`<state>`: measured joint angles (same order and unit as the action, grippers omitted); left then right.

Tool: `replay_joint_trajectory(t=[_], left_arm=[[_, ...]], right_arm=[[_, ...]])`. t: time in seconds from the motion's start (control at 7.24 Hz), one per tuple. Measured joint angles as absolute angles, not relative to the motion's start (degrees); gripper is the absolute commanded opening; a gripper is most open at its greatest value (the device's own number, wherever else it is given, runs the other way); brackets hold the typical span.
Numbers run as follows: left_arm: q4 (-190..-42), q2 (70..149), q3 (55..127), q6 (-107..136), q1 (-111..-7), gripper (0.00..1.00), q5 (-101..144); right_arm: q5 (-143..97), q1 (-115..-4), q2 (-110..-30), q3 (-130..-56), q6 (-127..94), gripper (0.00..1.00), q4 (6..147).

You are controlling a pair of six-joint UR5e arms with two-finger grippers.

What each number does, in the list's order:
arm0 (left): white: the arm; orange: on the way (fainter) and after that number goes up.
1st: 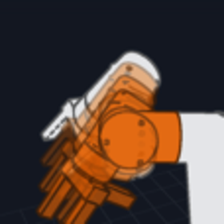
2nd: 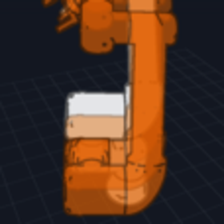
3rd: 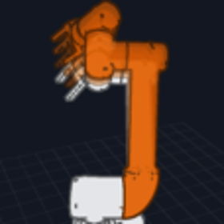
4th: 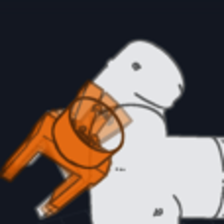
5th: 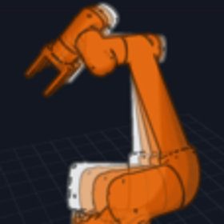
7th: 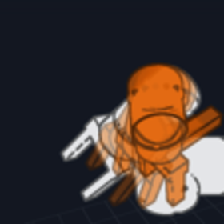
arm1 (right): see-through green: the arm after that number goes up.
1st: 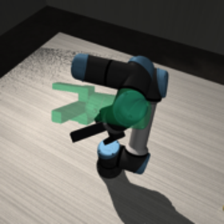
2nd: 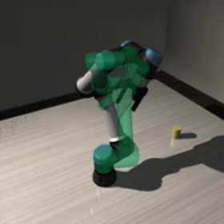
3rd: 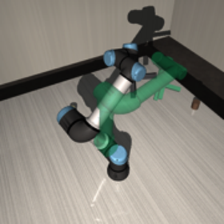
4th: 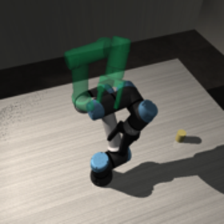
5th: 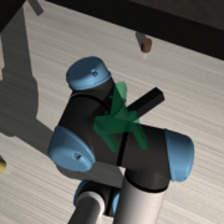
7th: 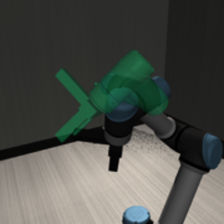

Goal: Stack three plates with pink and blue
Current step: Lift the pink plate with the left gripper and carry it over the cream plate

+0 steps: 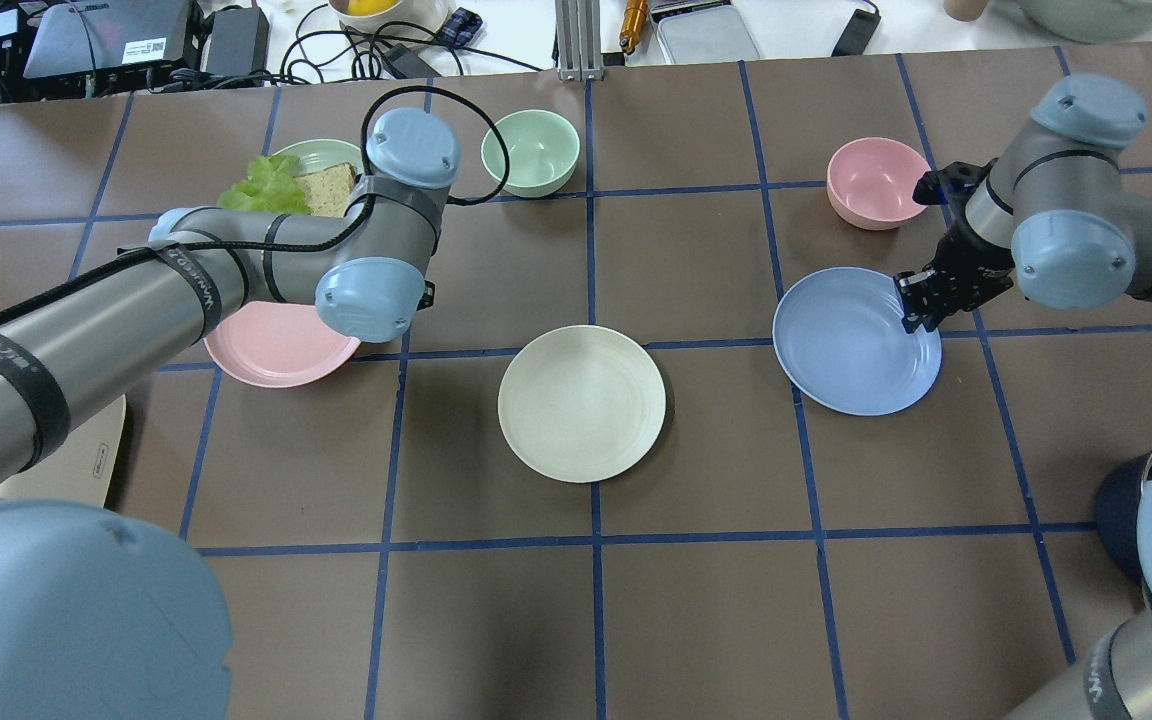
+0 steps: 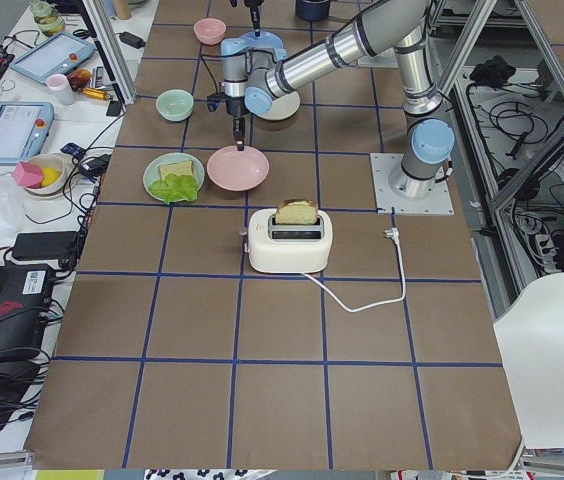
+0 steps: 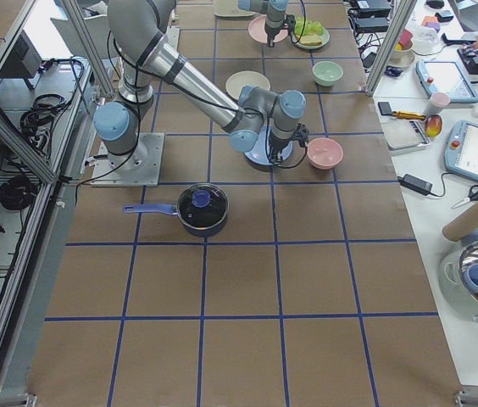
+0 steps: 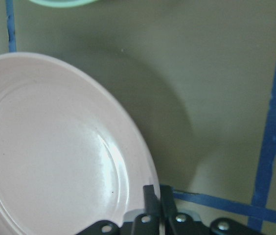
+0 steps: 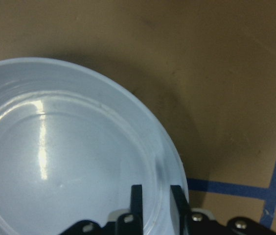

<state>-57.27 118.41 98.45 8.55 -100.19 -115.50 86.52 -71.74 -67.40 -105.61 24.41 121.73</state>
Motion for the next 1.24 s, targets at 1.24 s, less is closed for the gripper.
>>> replay_joint_trajectory(t=[1.24], left_arm=[[-56.9, 119.6, 89.5, 2.3, -114.6, 0.00, -117.9]], right_arm=[[87.4, -70.2, -66.2, -100.9, 26.1, 0.41, 118.2]])
